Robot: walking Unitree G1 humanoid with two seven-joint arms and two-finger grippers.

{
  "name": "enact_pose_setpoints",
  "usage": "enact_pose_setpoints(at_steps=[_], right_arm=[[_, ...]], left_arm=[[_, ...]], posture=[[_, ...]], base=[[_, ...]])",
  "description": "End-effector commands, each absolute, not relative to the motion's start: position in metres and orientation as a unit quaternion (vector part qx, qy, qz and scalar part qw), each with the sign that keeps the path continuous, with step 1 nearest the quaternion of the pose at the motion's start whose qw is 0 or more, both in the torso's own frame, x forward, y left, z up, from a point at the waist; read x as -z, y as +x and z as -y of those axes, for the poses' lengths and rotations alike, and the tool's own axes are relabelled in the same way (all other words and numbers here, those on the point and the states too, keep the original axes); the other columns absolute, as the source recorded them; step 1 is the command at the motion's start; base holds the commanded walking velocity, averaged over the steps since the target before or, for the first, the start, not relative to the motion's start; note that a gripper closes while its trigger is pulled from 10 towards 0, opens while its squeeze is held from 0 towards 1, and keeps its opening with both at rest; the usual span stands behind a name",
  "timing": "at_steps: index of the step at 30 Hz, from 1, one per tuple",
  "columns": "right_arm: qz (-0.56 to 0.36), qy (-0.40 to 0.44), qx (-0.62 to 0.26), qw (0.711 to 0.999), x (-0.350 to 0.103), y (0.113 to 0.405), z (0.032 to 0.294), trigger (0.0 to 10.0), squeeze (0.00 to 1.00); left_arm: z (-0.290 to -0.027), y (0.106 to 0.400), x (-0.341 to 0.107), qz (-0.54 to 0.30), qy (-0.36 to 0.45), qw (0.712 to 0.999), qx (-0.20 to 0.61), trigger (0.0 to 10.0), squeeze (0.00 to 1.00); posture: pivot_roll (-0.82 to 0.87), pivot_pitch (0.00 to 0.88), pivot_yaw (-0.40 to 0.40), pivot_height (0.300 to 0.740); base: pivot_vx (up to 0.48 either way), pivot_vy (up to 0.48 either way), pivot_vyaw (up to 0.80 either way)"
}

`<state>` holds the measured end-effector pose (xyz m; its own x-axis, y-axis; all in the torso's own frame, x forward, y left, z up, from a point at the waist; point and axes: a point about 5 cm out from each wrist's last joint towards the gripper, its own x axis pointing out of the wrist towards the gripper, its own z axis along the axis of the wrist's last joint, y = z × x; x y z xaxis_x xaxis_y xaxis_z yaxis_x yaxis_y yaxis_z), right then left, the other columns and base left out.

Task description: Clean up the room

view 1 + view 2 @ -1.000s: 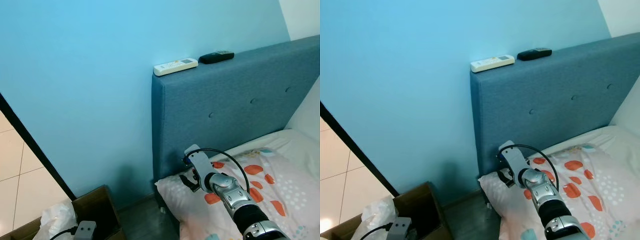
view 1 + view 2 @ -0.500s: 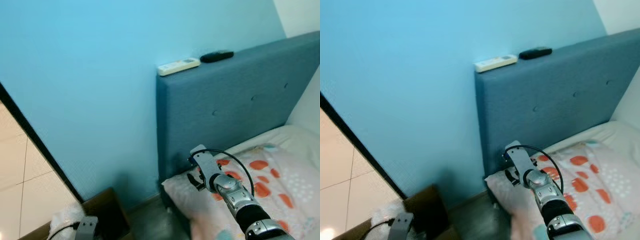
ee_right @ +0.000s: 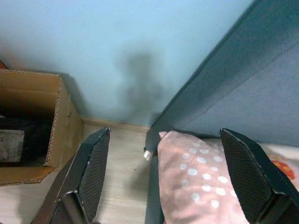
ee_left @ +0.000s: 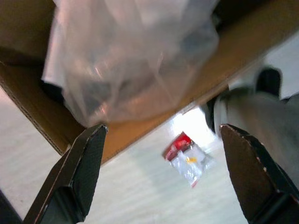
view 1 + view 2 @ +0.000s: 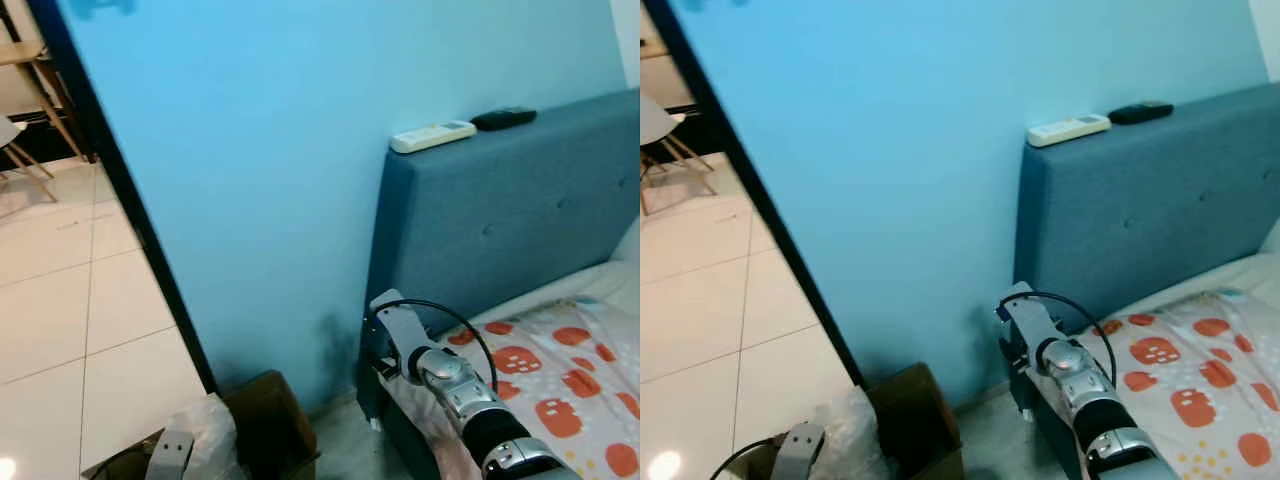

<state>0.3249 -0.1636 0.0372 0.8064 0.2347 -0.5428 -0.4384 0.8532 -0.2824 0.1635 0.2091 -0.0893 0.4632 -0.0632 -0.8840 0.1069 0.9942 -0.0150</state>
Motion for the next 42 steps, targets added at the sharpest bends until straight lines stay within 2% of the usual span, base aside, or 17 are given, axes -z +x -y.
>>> enact_pose_setpoints(at_steps=[1,12,25,34,42], right_arm=[[-0.248,-0.203,-0.177,0.931,-0.039,0.327,0.165,10.0,0.00],[-0.245,-0.209,-0.180,0.930,-0.038,0.327,0.164,10.0,0.00],[-0.243,-0.212,-0.190,0.927,-0.036,0.326,0.159,10.0,0.00],[-0.235,-0.213,-0.195,0.928,-0.037,0.326,0.155,10.0,0.00],[-0.223,-0.224,-0.200,0.928,-0.037,0.326,0.149,10.0,0.00]], left_arm=[[-0.211,0.160,0.090,-0.521,0.025,0.852,0.051,10.0,0.00],[-0.208,0.157,0.092,-0.521,0.023,0.852,0.056,10.0,0.00],[-0.209,0.156,0.092,-0.523,0.020,0.851,0.049,10.0,0.00],[-0.208,0.158,0.092,-0.521,0.021,0.852,0.044,10.0,0.00],[-0.208,0.159,0.092,-0.518,0.013,0.854,0.034,10.0,0.00]], posture=[[0.04,0.020,0.029,0.740],[0.04,0.024,0.025,0.740],[0.04,0.027,0.024,0.740],[0.03,0.026,0.023,0.740],[0.03,0.026,0.022,0.740]], base=[[0.000,-0.461,0.00],[0.000,-0.423,0.00],[0.000,0.000,0.00],[0.247,-0.409,0.00],[0.000,0.000,0.00]])
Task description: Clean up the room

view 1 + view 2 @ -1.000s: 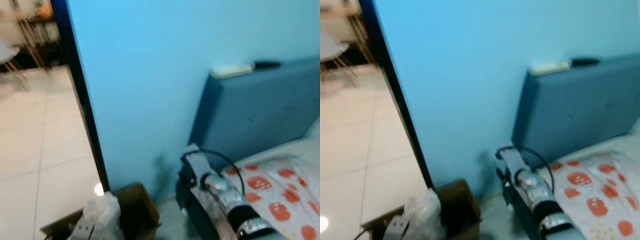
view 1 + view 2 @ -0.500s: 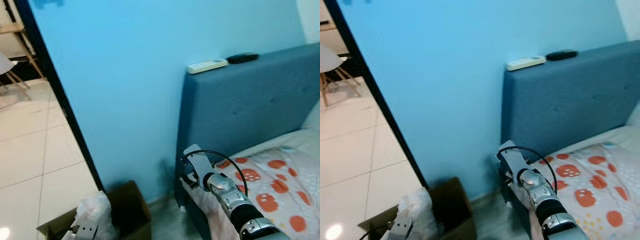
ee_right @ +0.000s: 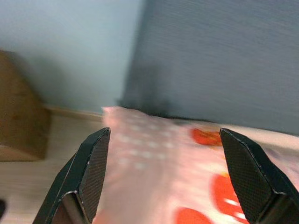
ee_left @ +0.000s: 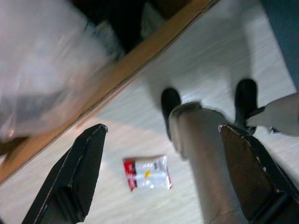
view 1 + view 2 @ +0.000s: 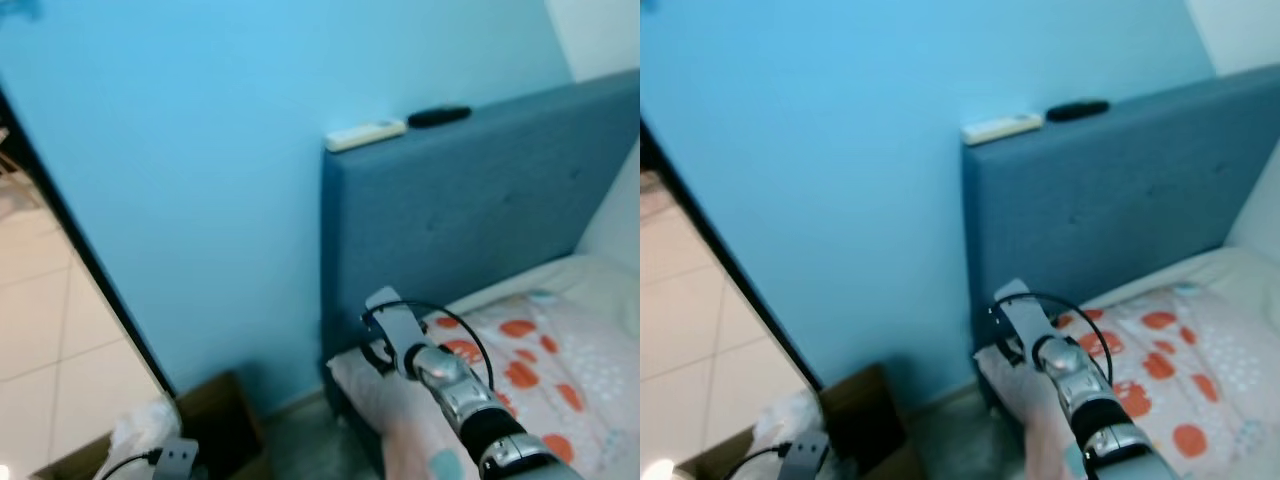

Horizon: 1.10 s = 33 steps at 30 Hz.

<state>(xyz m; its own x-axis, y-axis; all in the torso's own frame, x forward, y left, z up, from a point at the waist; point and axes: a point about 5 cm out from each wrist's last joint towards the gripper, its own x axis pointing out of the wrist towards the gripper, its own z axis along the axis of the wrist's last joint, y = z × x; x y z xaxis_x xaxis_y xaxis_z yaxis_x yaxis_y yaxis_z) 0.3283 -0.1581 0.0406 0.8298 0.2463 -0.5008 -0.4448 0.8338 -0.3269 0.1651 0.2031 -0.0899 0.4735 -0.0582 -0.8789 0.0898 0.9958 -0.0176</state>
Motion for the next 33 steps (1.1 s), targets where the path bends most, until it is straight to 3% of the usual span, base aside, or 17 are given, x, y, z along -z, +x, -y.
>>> enact_pose_setpoints(at_steps=[1,9,16,21,22,28,33], right_arm=[[-0.221,-0.226,-0.200,0.927,-0.037,0.326,0.149,10.0,0.00],[-0.220,-0.238,-0.194,0.926,-0.037,0.326,0.150,10.0,0.00],[-0.250,-0.232,-0.167,0.925,-0.022,0.317,0.157,10.0,0.00],[-0.283,-0.140,-0.100,0.944,-0.005,0.303,0.164,10.0,0.00],[-0.301,-0.082,-0.081,0.947,0.006,0.294,0.161,10.0,0.00],[-0.333,-0.056,-0.088,0.937,0.022,0.278,0.153,10.0,0.00],[-0.339,-0.085,-0.114,0.930,0.027,0.271,0.147,10.0,0.00]], left_arm=[[-0.208,0.159,0.092,-0.518,0.012,0.855,0.033,10.0,0.00],[-0.207,0.159,0.092,-0.517,0.009,0.855,0.035,10.0,0.00],[-0.205,0.159,0.092,-0.518,0.015,0.854,0.045,10.0,0.00],[-0.205,0.161,0.092,-0.512,0.011,0.858,0.034,10.0,0.00],[-0.204,0.162,0.091,-0.510,0.010,0.860,0.034,10.0,0.00],[-0.203,0.164,0.090,-0.505,0.008,0.862,0.033,10.0,0.00],[-0.202,0.167,0.089,-0.500,0.006,0.865,0.033,10.0,0.00]], posture=[[0.03,0.025,0.021,0.740],[0.03,0.023,0.019,0.740],[0.02,0.019,0.012,0.740],[0.02,0.015,0.008,0.740],[0.02,0.013,0.006,0.740],[0.01,0.013,0.006,0.730],[0.01,0.017,0.009,0.710]], base=[[0.000,0.000,0.00],[0.000,0.000,0.00],[0.000,-0.458,0.00],[0.000,0.000,0.00],[0.000,0.000,0.00],[0.000,0.000,0.00],[0.000,0.000,0.00]])
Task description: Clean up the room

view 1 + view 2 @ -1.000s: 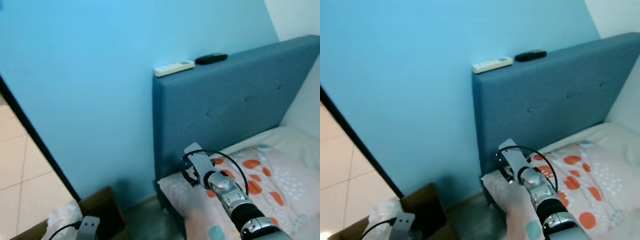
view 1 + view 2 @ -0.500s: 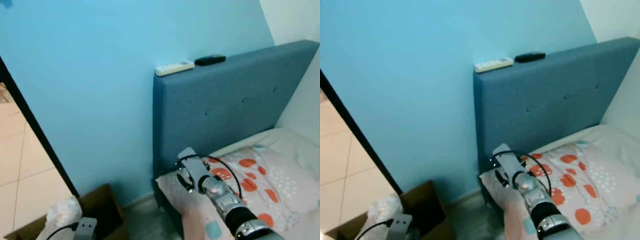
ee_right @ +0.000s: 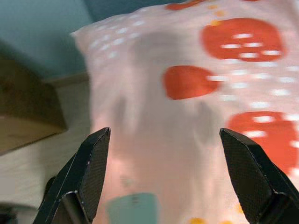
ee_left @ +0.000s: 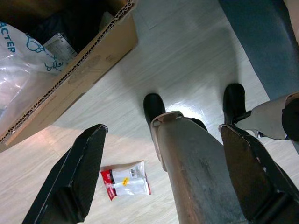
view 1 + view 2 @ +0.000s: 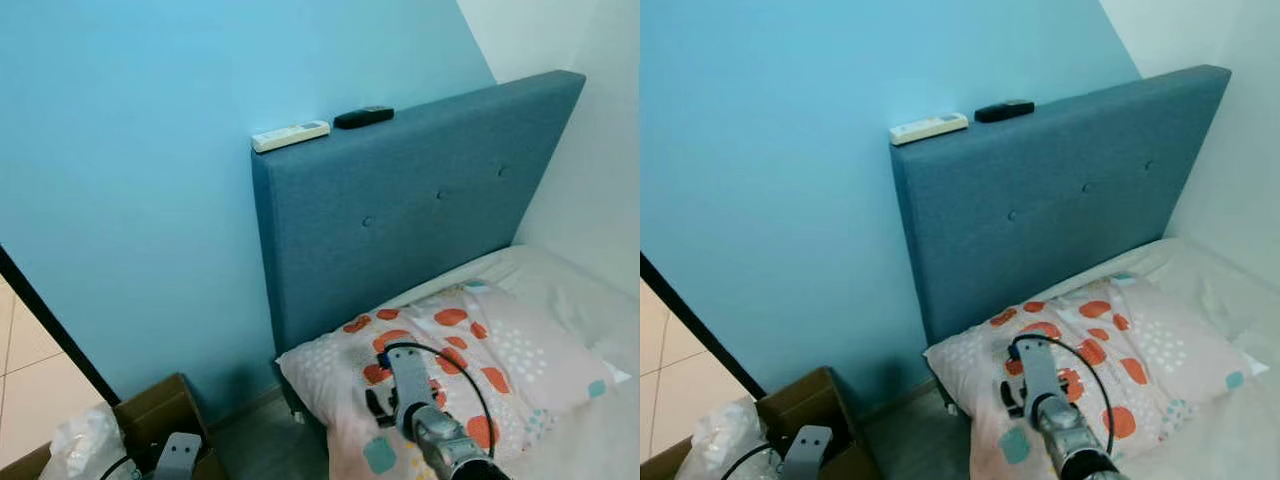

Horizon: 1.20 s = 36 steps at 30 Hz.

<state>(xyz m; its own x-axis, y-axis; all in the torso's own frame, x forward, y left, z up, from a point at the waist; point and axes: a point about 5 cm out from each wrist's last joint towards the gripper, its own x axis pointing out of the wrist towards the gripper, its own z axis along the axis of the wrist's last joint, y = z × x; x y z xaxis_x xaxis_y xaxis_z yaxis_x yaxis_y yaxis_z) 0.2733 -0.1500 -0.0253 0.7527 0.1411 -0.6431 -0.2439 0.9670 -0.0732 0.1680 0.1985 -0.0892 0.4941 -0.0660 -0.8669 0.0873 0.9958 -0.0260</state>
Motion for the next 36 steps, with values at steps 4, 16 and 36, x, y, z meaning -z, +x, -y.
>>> enact_pose_setpoints(at_steps=[4,16,36], right_arm=[[-0.332,-0.127,-0.139,0.924,0.027,0.272,0.144,10.0,0.00],[-0.301,-0.258,-0.160,0.904,0.016,0.284,0.153,10.0,0.00],[-0.078,0.166,0.199,0.963,-0.073,0.331,0.259,10.0,0.00]], left_arm=[[-0.203,0.167,0.089,-0.499,0.008,0.866,0.033,10.0,0.00],[-0.203,0.171,0.087,-0.491,0.004,0.871,0.033,10.0,0.00],[-0.204,0.166,0.089,-0.499,0.006,0.865,0.050,10.0,0.00]], posture=[[0.01,0.018,0.008,0.700],[0.01,0.025,0.006,0.655],[0.02,0.056,0.021,0.555]], base=[[0.000,0.000,0.00],[0.000,0.000,0.00],[0.000,0.000,0.00]])
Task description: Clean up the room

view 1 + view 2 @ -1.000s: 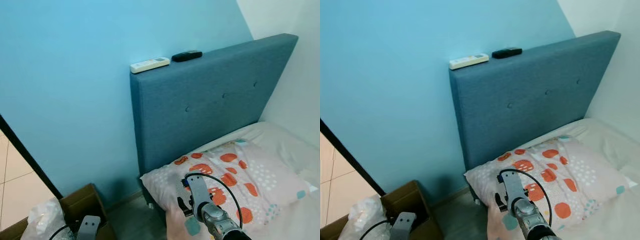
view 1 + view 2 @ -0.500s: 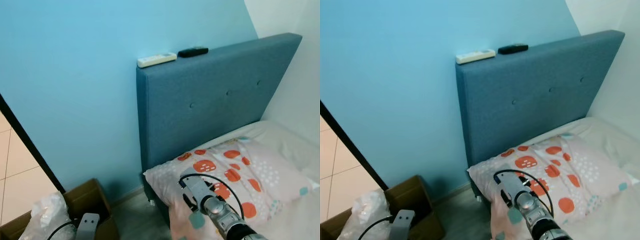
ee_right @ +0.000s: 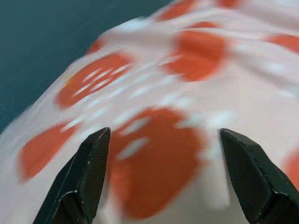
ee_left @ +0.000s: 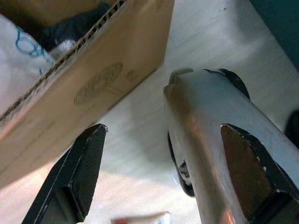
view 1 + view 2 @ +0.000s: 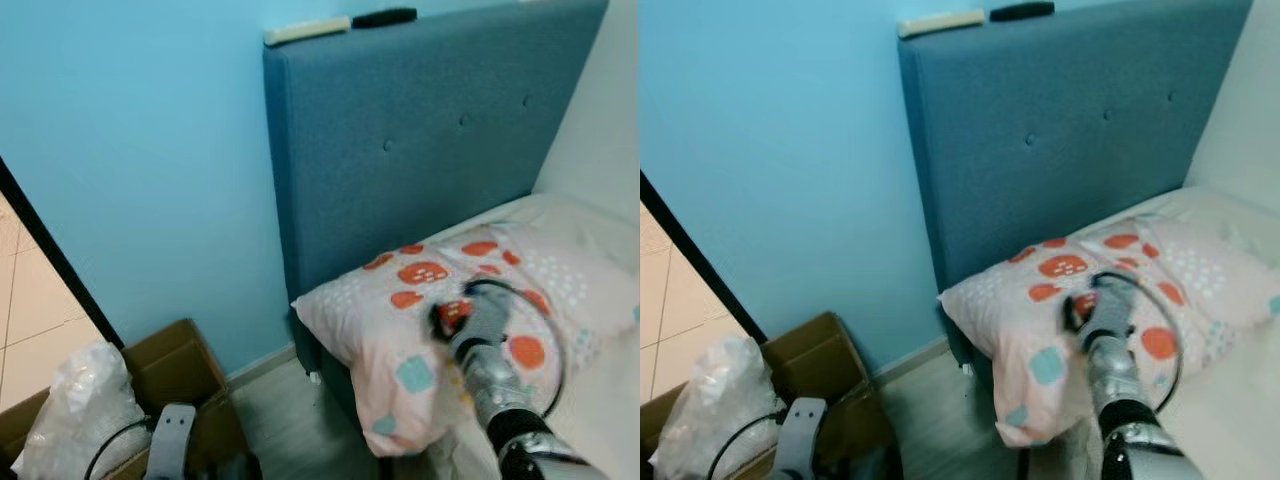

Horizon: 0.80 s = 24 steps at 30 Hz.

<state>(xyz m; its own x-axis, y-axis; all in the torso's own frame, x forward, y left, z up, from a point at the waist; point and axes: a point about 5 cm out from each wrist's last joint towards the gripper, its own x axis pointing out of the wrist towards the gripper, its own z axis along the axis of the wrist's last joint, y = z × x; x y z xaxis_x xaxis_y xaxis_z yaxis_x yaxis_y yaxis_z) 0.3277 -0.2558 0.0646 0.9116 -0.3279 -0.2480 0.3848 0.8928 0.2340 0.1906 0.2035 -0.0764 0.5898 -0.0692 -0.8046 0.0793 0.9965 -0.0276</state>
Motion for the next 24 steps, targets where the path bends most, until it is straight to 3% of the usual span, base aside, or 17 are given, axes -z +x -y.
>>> enact_pose_setpoints(at_steps=[1,2,6,12,13,19,24], right_arm=[[-0.078,0.166,0.199,0.963,-0.073,0.331,0.259,10.0,0.00],[-0.048,0.205,0.232,0.950,-0.081,0.330,0.274,10.0,0.00],[-0.042,0.227,0.279,0.932,-0.084,0.325,0.293,10.0,0.00],[-0.063,0.237,0.329,0.912,-0.075,0.314,0.305,10.0,0.00],[-0.093,0.275,0.372,0.882,-0.055,0.297,0.311,10.0,0.00],[-0.121,0.354,0.407,0.833,-0.031,0.282,0.306,10.0,0.00],[-0.116,0.375,0.410,0.823,-0.024,0.277,0.303,10.0,0.00]], left_arm=[[-0.204,0.166,0.089,-0.499,0.006,0.865,0.050,10.0,0.00],[-0.204,0.165,0.089,-0.500,0.008,0.864,0.052,10.0,0.00],[-0.205,0.163,0.089,-0.501,0.009,0.863,0.054,10.0,0.00],[-0.208,0.167,0.087,-0.491,-0.001,0.870,0.044,10.0,0.00],[-0.212,0.188,0.076,-0.451,-0.031,0.892,0.019,10.0,0.00],[-0.212,0.227,0.053,-0.383,-0.053,0.922,0.024,10.0,0.00],[-0.209,0.242,0.042,-0.355,-0.047,0.933,0.043,10.0,0.00]], posture=[[0.02,0.056,0.021,0.555],[0.02,0.061,0.024,0.545],[0.02,0.070,0.023,0.530],[0.02,0.082,0.022,0.520],[0.04,0.100,0.022,0.510],[0.05,0.115,0.023,0.485],[0.05,0.132,0.035,0.476]], base=[[0.000,0.000,0.00],[0.000,0.000,0.00],[0.000,0.000,0.00],[0.000,0.000,0.00],[0.000,0.000,0.00],[0.000,0.000,0.00],[0.000,0.000,0.00]])
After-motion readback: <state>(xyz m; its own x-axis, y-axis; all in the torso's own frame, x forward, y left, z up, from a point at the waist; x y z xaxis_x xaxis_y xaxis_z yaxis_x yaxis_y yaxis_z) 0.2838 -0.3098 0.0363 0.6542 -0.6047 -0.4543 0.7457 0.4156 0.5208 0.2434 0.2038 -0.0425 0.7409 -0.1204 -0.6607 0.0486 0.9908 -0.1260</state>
